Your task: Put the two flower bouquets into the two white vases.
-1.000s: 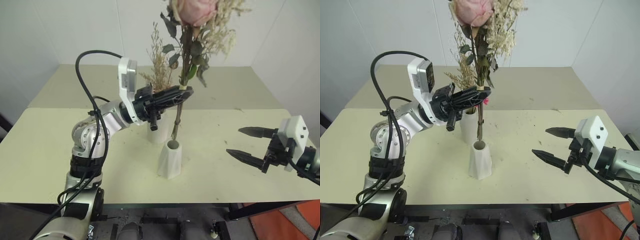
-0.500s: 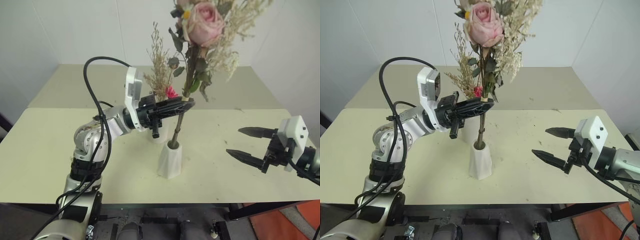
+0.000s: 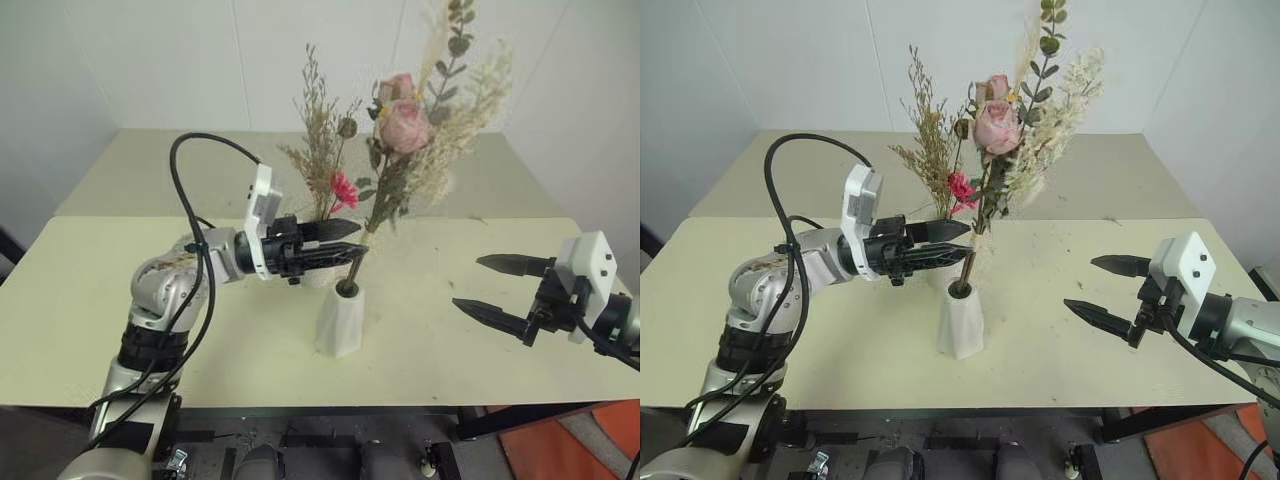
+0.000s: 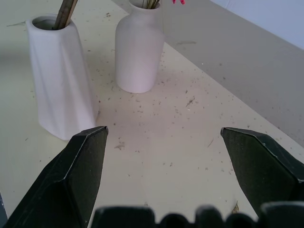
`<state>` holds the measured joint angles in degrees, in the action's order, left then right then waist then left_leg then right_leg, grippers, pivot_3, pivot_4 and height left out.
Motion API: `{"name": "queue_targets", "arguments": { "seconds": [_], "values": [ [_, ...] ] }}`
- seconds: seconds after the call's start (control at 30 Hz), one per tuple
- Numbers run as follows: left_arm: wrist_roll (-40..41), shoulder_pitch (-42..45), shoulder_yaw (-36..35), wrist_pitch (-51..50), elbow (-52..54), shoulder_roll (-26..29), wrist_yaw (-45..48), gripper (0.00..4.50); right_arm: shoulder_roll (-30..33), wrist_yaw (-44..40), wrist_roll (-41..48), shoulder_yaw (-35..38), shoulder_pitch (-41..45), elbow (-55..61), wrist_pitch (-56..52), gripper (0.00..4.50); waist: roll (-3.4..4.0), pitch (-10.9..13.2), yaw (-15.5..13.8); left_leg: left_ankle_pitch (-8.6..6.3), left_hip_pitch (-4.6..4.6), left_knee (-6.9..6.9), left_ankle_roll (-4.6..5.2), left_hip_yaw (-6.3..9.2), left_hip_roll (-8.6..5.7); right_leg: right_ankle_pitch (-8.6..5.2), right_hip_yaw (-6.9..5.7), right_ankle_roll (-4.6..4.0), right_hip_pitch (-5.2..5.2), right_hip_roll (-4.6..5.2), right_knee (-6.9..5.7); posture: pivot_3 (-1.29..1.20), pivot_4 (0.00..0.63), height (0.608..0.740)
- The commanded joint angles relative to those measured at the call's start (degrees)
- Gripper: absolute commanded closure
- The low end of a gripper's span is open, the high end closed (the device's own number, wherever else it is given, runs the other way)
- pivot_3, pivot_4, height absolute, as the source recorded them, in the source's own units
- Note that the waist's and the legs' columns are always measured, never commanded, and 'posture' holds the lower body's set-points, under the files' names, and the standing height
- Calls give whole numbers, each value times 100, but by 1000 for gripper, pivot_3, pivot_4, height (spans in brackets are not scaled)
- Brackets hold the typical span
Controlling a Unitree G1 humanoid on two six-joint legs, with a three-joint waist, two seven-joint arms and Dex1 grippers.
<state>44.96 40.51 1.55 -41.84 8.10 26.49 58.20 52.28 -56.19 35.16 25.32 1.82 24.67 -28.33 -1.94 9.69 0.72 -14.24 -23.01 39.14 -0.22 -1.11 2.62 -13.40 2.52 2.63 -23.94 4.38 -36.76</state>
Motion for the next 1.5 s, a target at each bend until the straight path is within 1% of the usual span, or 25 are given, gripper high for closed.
{"name": "queue_targets", "arguments": {
  "seconds": [0.03, 0.07, 0.1, 0.2, 0.33, 0.47, 0.63, 0.8, 0.87, 1.0, 1.13, 1.37, 1.5],
  "values": [
    [108, -109, -183, -62, 287, 157, 12, 688, 38, 0, 63, 94, 123, 5, 94, 0, 0, 0, -3, 0, -1, 0, 0, 1, 0, 0, -1, 0, -1, 0, 0, 0, 150, 740],
    [120, -176, -225, -86, 335, 208, -7, 262, 43, -5, 50, 73, 145, -15, 104, 0, 0, 0, -2, 0, -3, 0, 0, 1, 0, 0, -1, 0, -3, 0, 0, 0, 150, 740],
    [131, -220, -252, -101, 365, 241, -22, 35, 47, -9, 42, 59, 161, -29, 111, 0, 0, 0, -2, 0, -3, 0, 0, 1, 0, 0, -1, 0, -3, 0, 0, 0, 150, 740],
    [85, -418, -294, -101, 498, 388, -64, 35, 48, -27, 22, 23, 198, -63, 126, 0, 0, 0, -2, 0, -3, 0, 0, 0, 1, 0, 0, 0, -4, 0, -2, 0, 150, 740],
    [149, -578, -301, -157, 670, 399, -185, 35, 63, -64, -4, -59, 270, -104, 131, 0, 0, 0, -2, 0, -2, 0, 0, 0, 1, 0, 0, 0, -3, 0, -2, 0, 150, 740],
    [93, -834, -433, -169, 777, 673, -149, 35, 89, -94, 9, -39, 241, -93, 113, 0, 0, 0, -1, 0, -3, -1, 0, 0, 1, 0, 0, 0, -5, 0, -1, 0, 150, 740],
    [-47, -1483, -934, 121, 878, 1369, 134, 35, 109, -136, 44, 100, 25, -8, 64, 0, 1, 0, 19, 0, 2, -8, 0, -6, 6, -2, 3, -4, -8, -2, -3, 0, 150, 740],
    [-140, -2243, -1592, 440, 778, 2347, 837, 35, 159, -198, 61, 104, -52, -85, 51, 0, 1, 0, 10, 0, 2, -9, 0, -10, 9, -3, 2, -7, -11, -2, -2, 0, 150, 740],
    [-152, -2451, -1908, 522, 723, 2549, 888, 35, 184, -233, 61, 113, -78, -143, 39, 0, 1, 0, 4, 0, 3, -10, 0, -12, 10, -4, 2, -8, -11, -2, -3, 0, 150, 740],
    [-129, -2764, -2314, 639, 775, 2686, 926, 35, 241, -304, 8, 134, -134, -206, 42, 0, 1, 0, -37, 0, 4, -10, 0, -13, 11, -5, -1, -8, -9, -1, -2, 0, 150, 740],
    [-9, -3147, -2617, 599, 1050, 2807, 1080, 35, 354, -424, -15, 247, -203, -312, 78, 0, 1, 0, -27, 0, 1, -13, 0, -16, 12, -5, 0, -9, -14, -1, -1, 0, 150, 740],
    [41, -3098, -2543, 628, 1103, 2742, 983, 35, 491, -535, -39, 364, -279, -349, 79, 0, 1, 0, -10, 0, 9, -14, 0, -18, 14, -6, 1, -10, -9, -3, -4, 0, 150, 740],
    [86, -3011, -2494, 614, 1014, 2772, 1048, 35, 484, -567, -46, 534, -501, -173, 100, 0, 1, 0, -10, -1, 6, -15, 0, -19, 14, -6, 1, -10, -11, -3, -2, 0, 150, 740]
  ]
}}
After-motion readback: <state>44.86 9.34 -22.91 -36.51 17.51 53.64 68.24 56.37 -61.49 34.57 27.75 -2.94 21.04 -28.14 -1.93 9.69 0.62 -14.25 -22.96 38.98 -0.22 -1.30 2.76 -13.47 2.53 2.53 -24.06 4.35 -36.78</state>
